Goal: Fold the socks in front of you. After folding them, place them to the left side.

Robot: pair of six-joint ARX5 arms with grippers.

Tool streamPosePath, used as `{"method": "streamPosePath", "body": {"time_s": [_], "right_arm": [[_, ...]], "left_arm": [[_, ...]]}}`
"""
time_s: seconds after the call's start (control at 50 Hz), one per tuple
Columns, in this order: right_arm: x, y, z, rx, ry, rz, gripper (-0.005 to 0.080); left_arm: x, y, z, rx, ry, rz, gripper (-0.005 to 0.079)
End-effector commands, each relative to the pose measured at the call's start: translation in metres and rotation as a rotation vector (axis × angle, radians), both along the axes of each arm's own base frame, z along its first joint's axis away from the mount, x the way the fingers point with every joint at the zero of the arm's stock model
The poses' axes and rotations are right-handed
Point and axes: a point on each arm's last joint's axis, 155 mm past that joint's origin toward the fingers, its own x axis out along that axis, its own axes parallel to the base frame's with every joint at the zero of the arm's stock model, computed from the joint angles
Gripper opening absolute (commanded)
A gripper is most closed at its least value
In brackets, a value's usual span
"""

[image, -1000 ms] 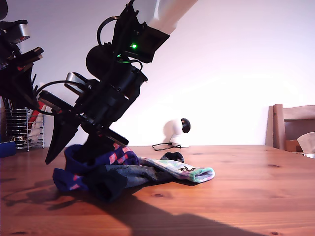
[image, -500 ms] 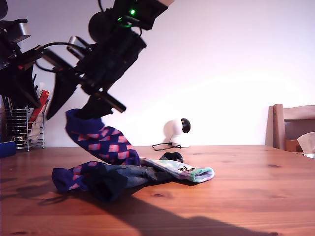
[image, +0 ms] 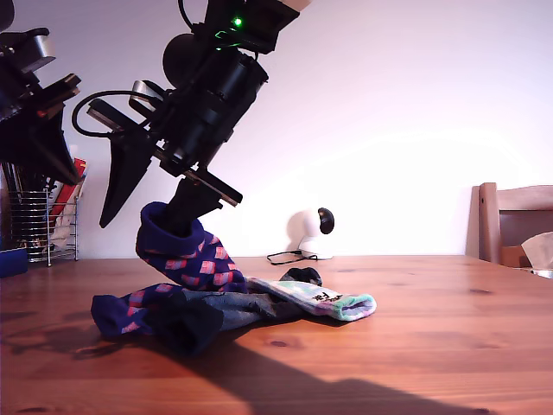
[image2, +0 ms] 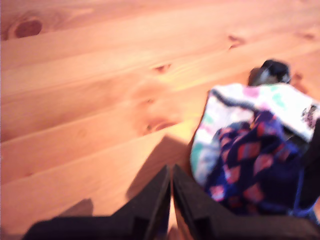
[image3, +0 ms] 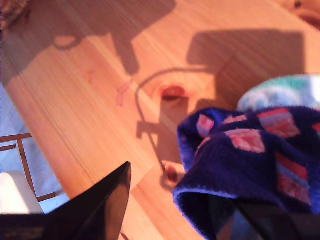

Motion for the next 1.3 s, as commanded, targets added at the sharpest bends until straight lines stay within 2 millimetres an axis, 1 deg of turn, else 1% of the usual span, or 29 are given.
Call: {"method": "streamPosePath", "body": {"time_s": [0.0, 0.1, 0.16, 0.26, 0.32, 0.4, 0.52, 0.6, 0.84, 1.0, 1.06, 1.2, 1.28], "right_arm": [[-0.012, 0.009, -0.005, -0.003, 0.012, 0.015, 0.0411], [-0.017, 0.019, -0.005, 0.006, -0.003, 0.027, 0.0411], [-0.020, 0.021, -0.011, -0.017, -0.014, 0.030, 0.0411], [-0.018, 0.008, -0.021, -0.098, -0.045, 0.029, 0.0412], [-0.016, 0.006, -0.022, -0.109, -0.050, 0.023, 0.0423], [-0.010, -0.001, -0.026, -0.148, -0.079, -0.001, 0.0425], [-0.011, -0.011, -0.030, -0.204, -0.081, -0.010, 0.0447], [-0.011, -0.012, -0.032, -0.233, -0.110, -0.013, 0.0447], [-0.017, 0.006, -0.005, -0.193, -0.162, 0.025, 0.0446], [-0.015, 0.015, 0.018, -0.161, -0.211, 0.052, 0.0446], [-0.017, 0.014, 0.019, -0.165, -0.210, 0.057, 0.0446], [-0.024, 0.005, 0.014, -0.203, -0.179, 0.067, 0.0446], [-0.026, 0.003, 0.018, -0.210, -0.173, 0.069, 0.0446]], "left_arm": [[-0.001, -0.004, 0.002, -0.007, -0.011, -0.009, -0.0024], [-0.001, -0.007, 0.003, -0.014, -0.015, -0.016, -0.0024], [-0.002, -0.009, 0.004, -0.020, -0.013, -0.023, -0.0024], [-0.004, -0.012, 0.004, -0.034, -0.006, -0.035, -0.0024], [-0.005, -0.013, 0.003, -0.039, 0.000, -0.041, -0.0024], [-0.005, -0.014, 0.004, -0.043, -0.003, -0.044, -0.0024], [-0.005, -0.014, 0.004, -0.043, -0.003, -0.044, -0.0024], [-0.006, -0.014, 0.003, -0.040, 0.003, -0.046, -0.0024], [-0.005, -0.013, 0.004, -0.036, -0.004, -0.045, -0.0024], [-0.005, -0.010, 0.001, -0.011, -0.007, -0.047, -0.0024], [-0.005, -0.009, 0.001, -0.009, -0.004, -0.044, -0.0024], [-0.005, -0.008, 0.000, -0.005, -0.003, -0.041, -0.0024], [-0.005, -0.008, 0.000, -0.001, -0.007, -0.045, -0.0024]]}}
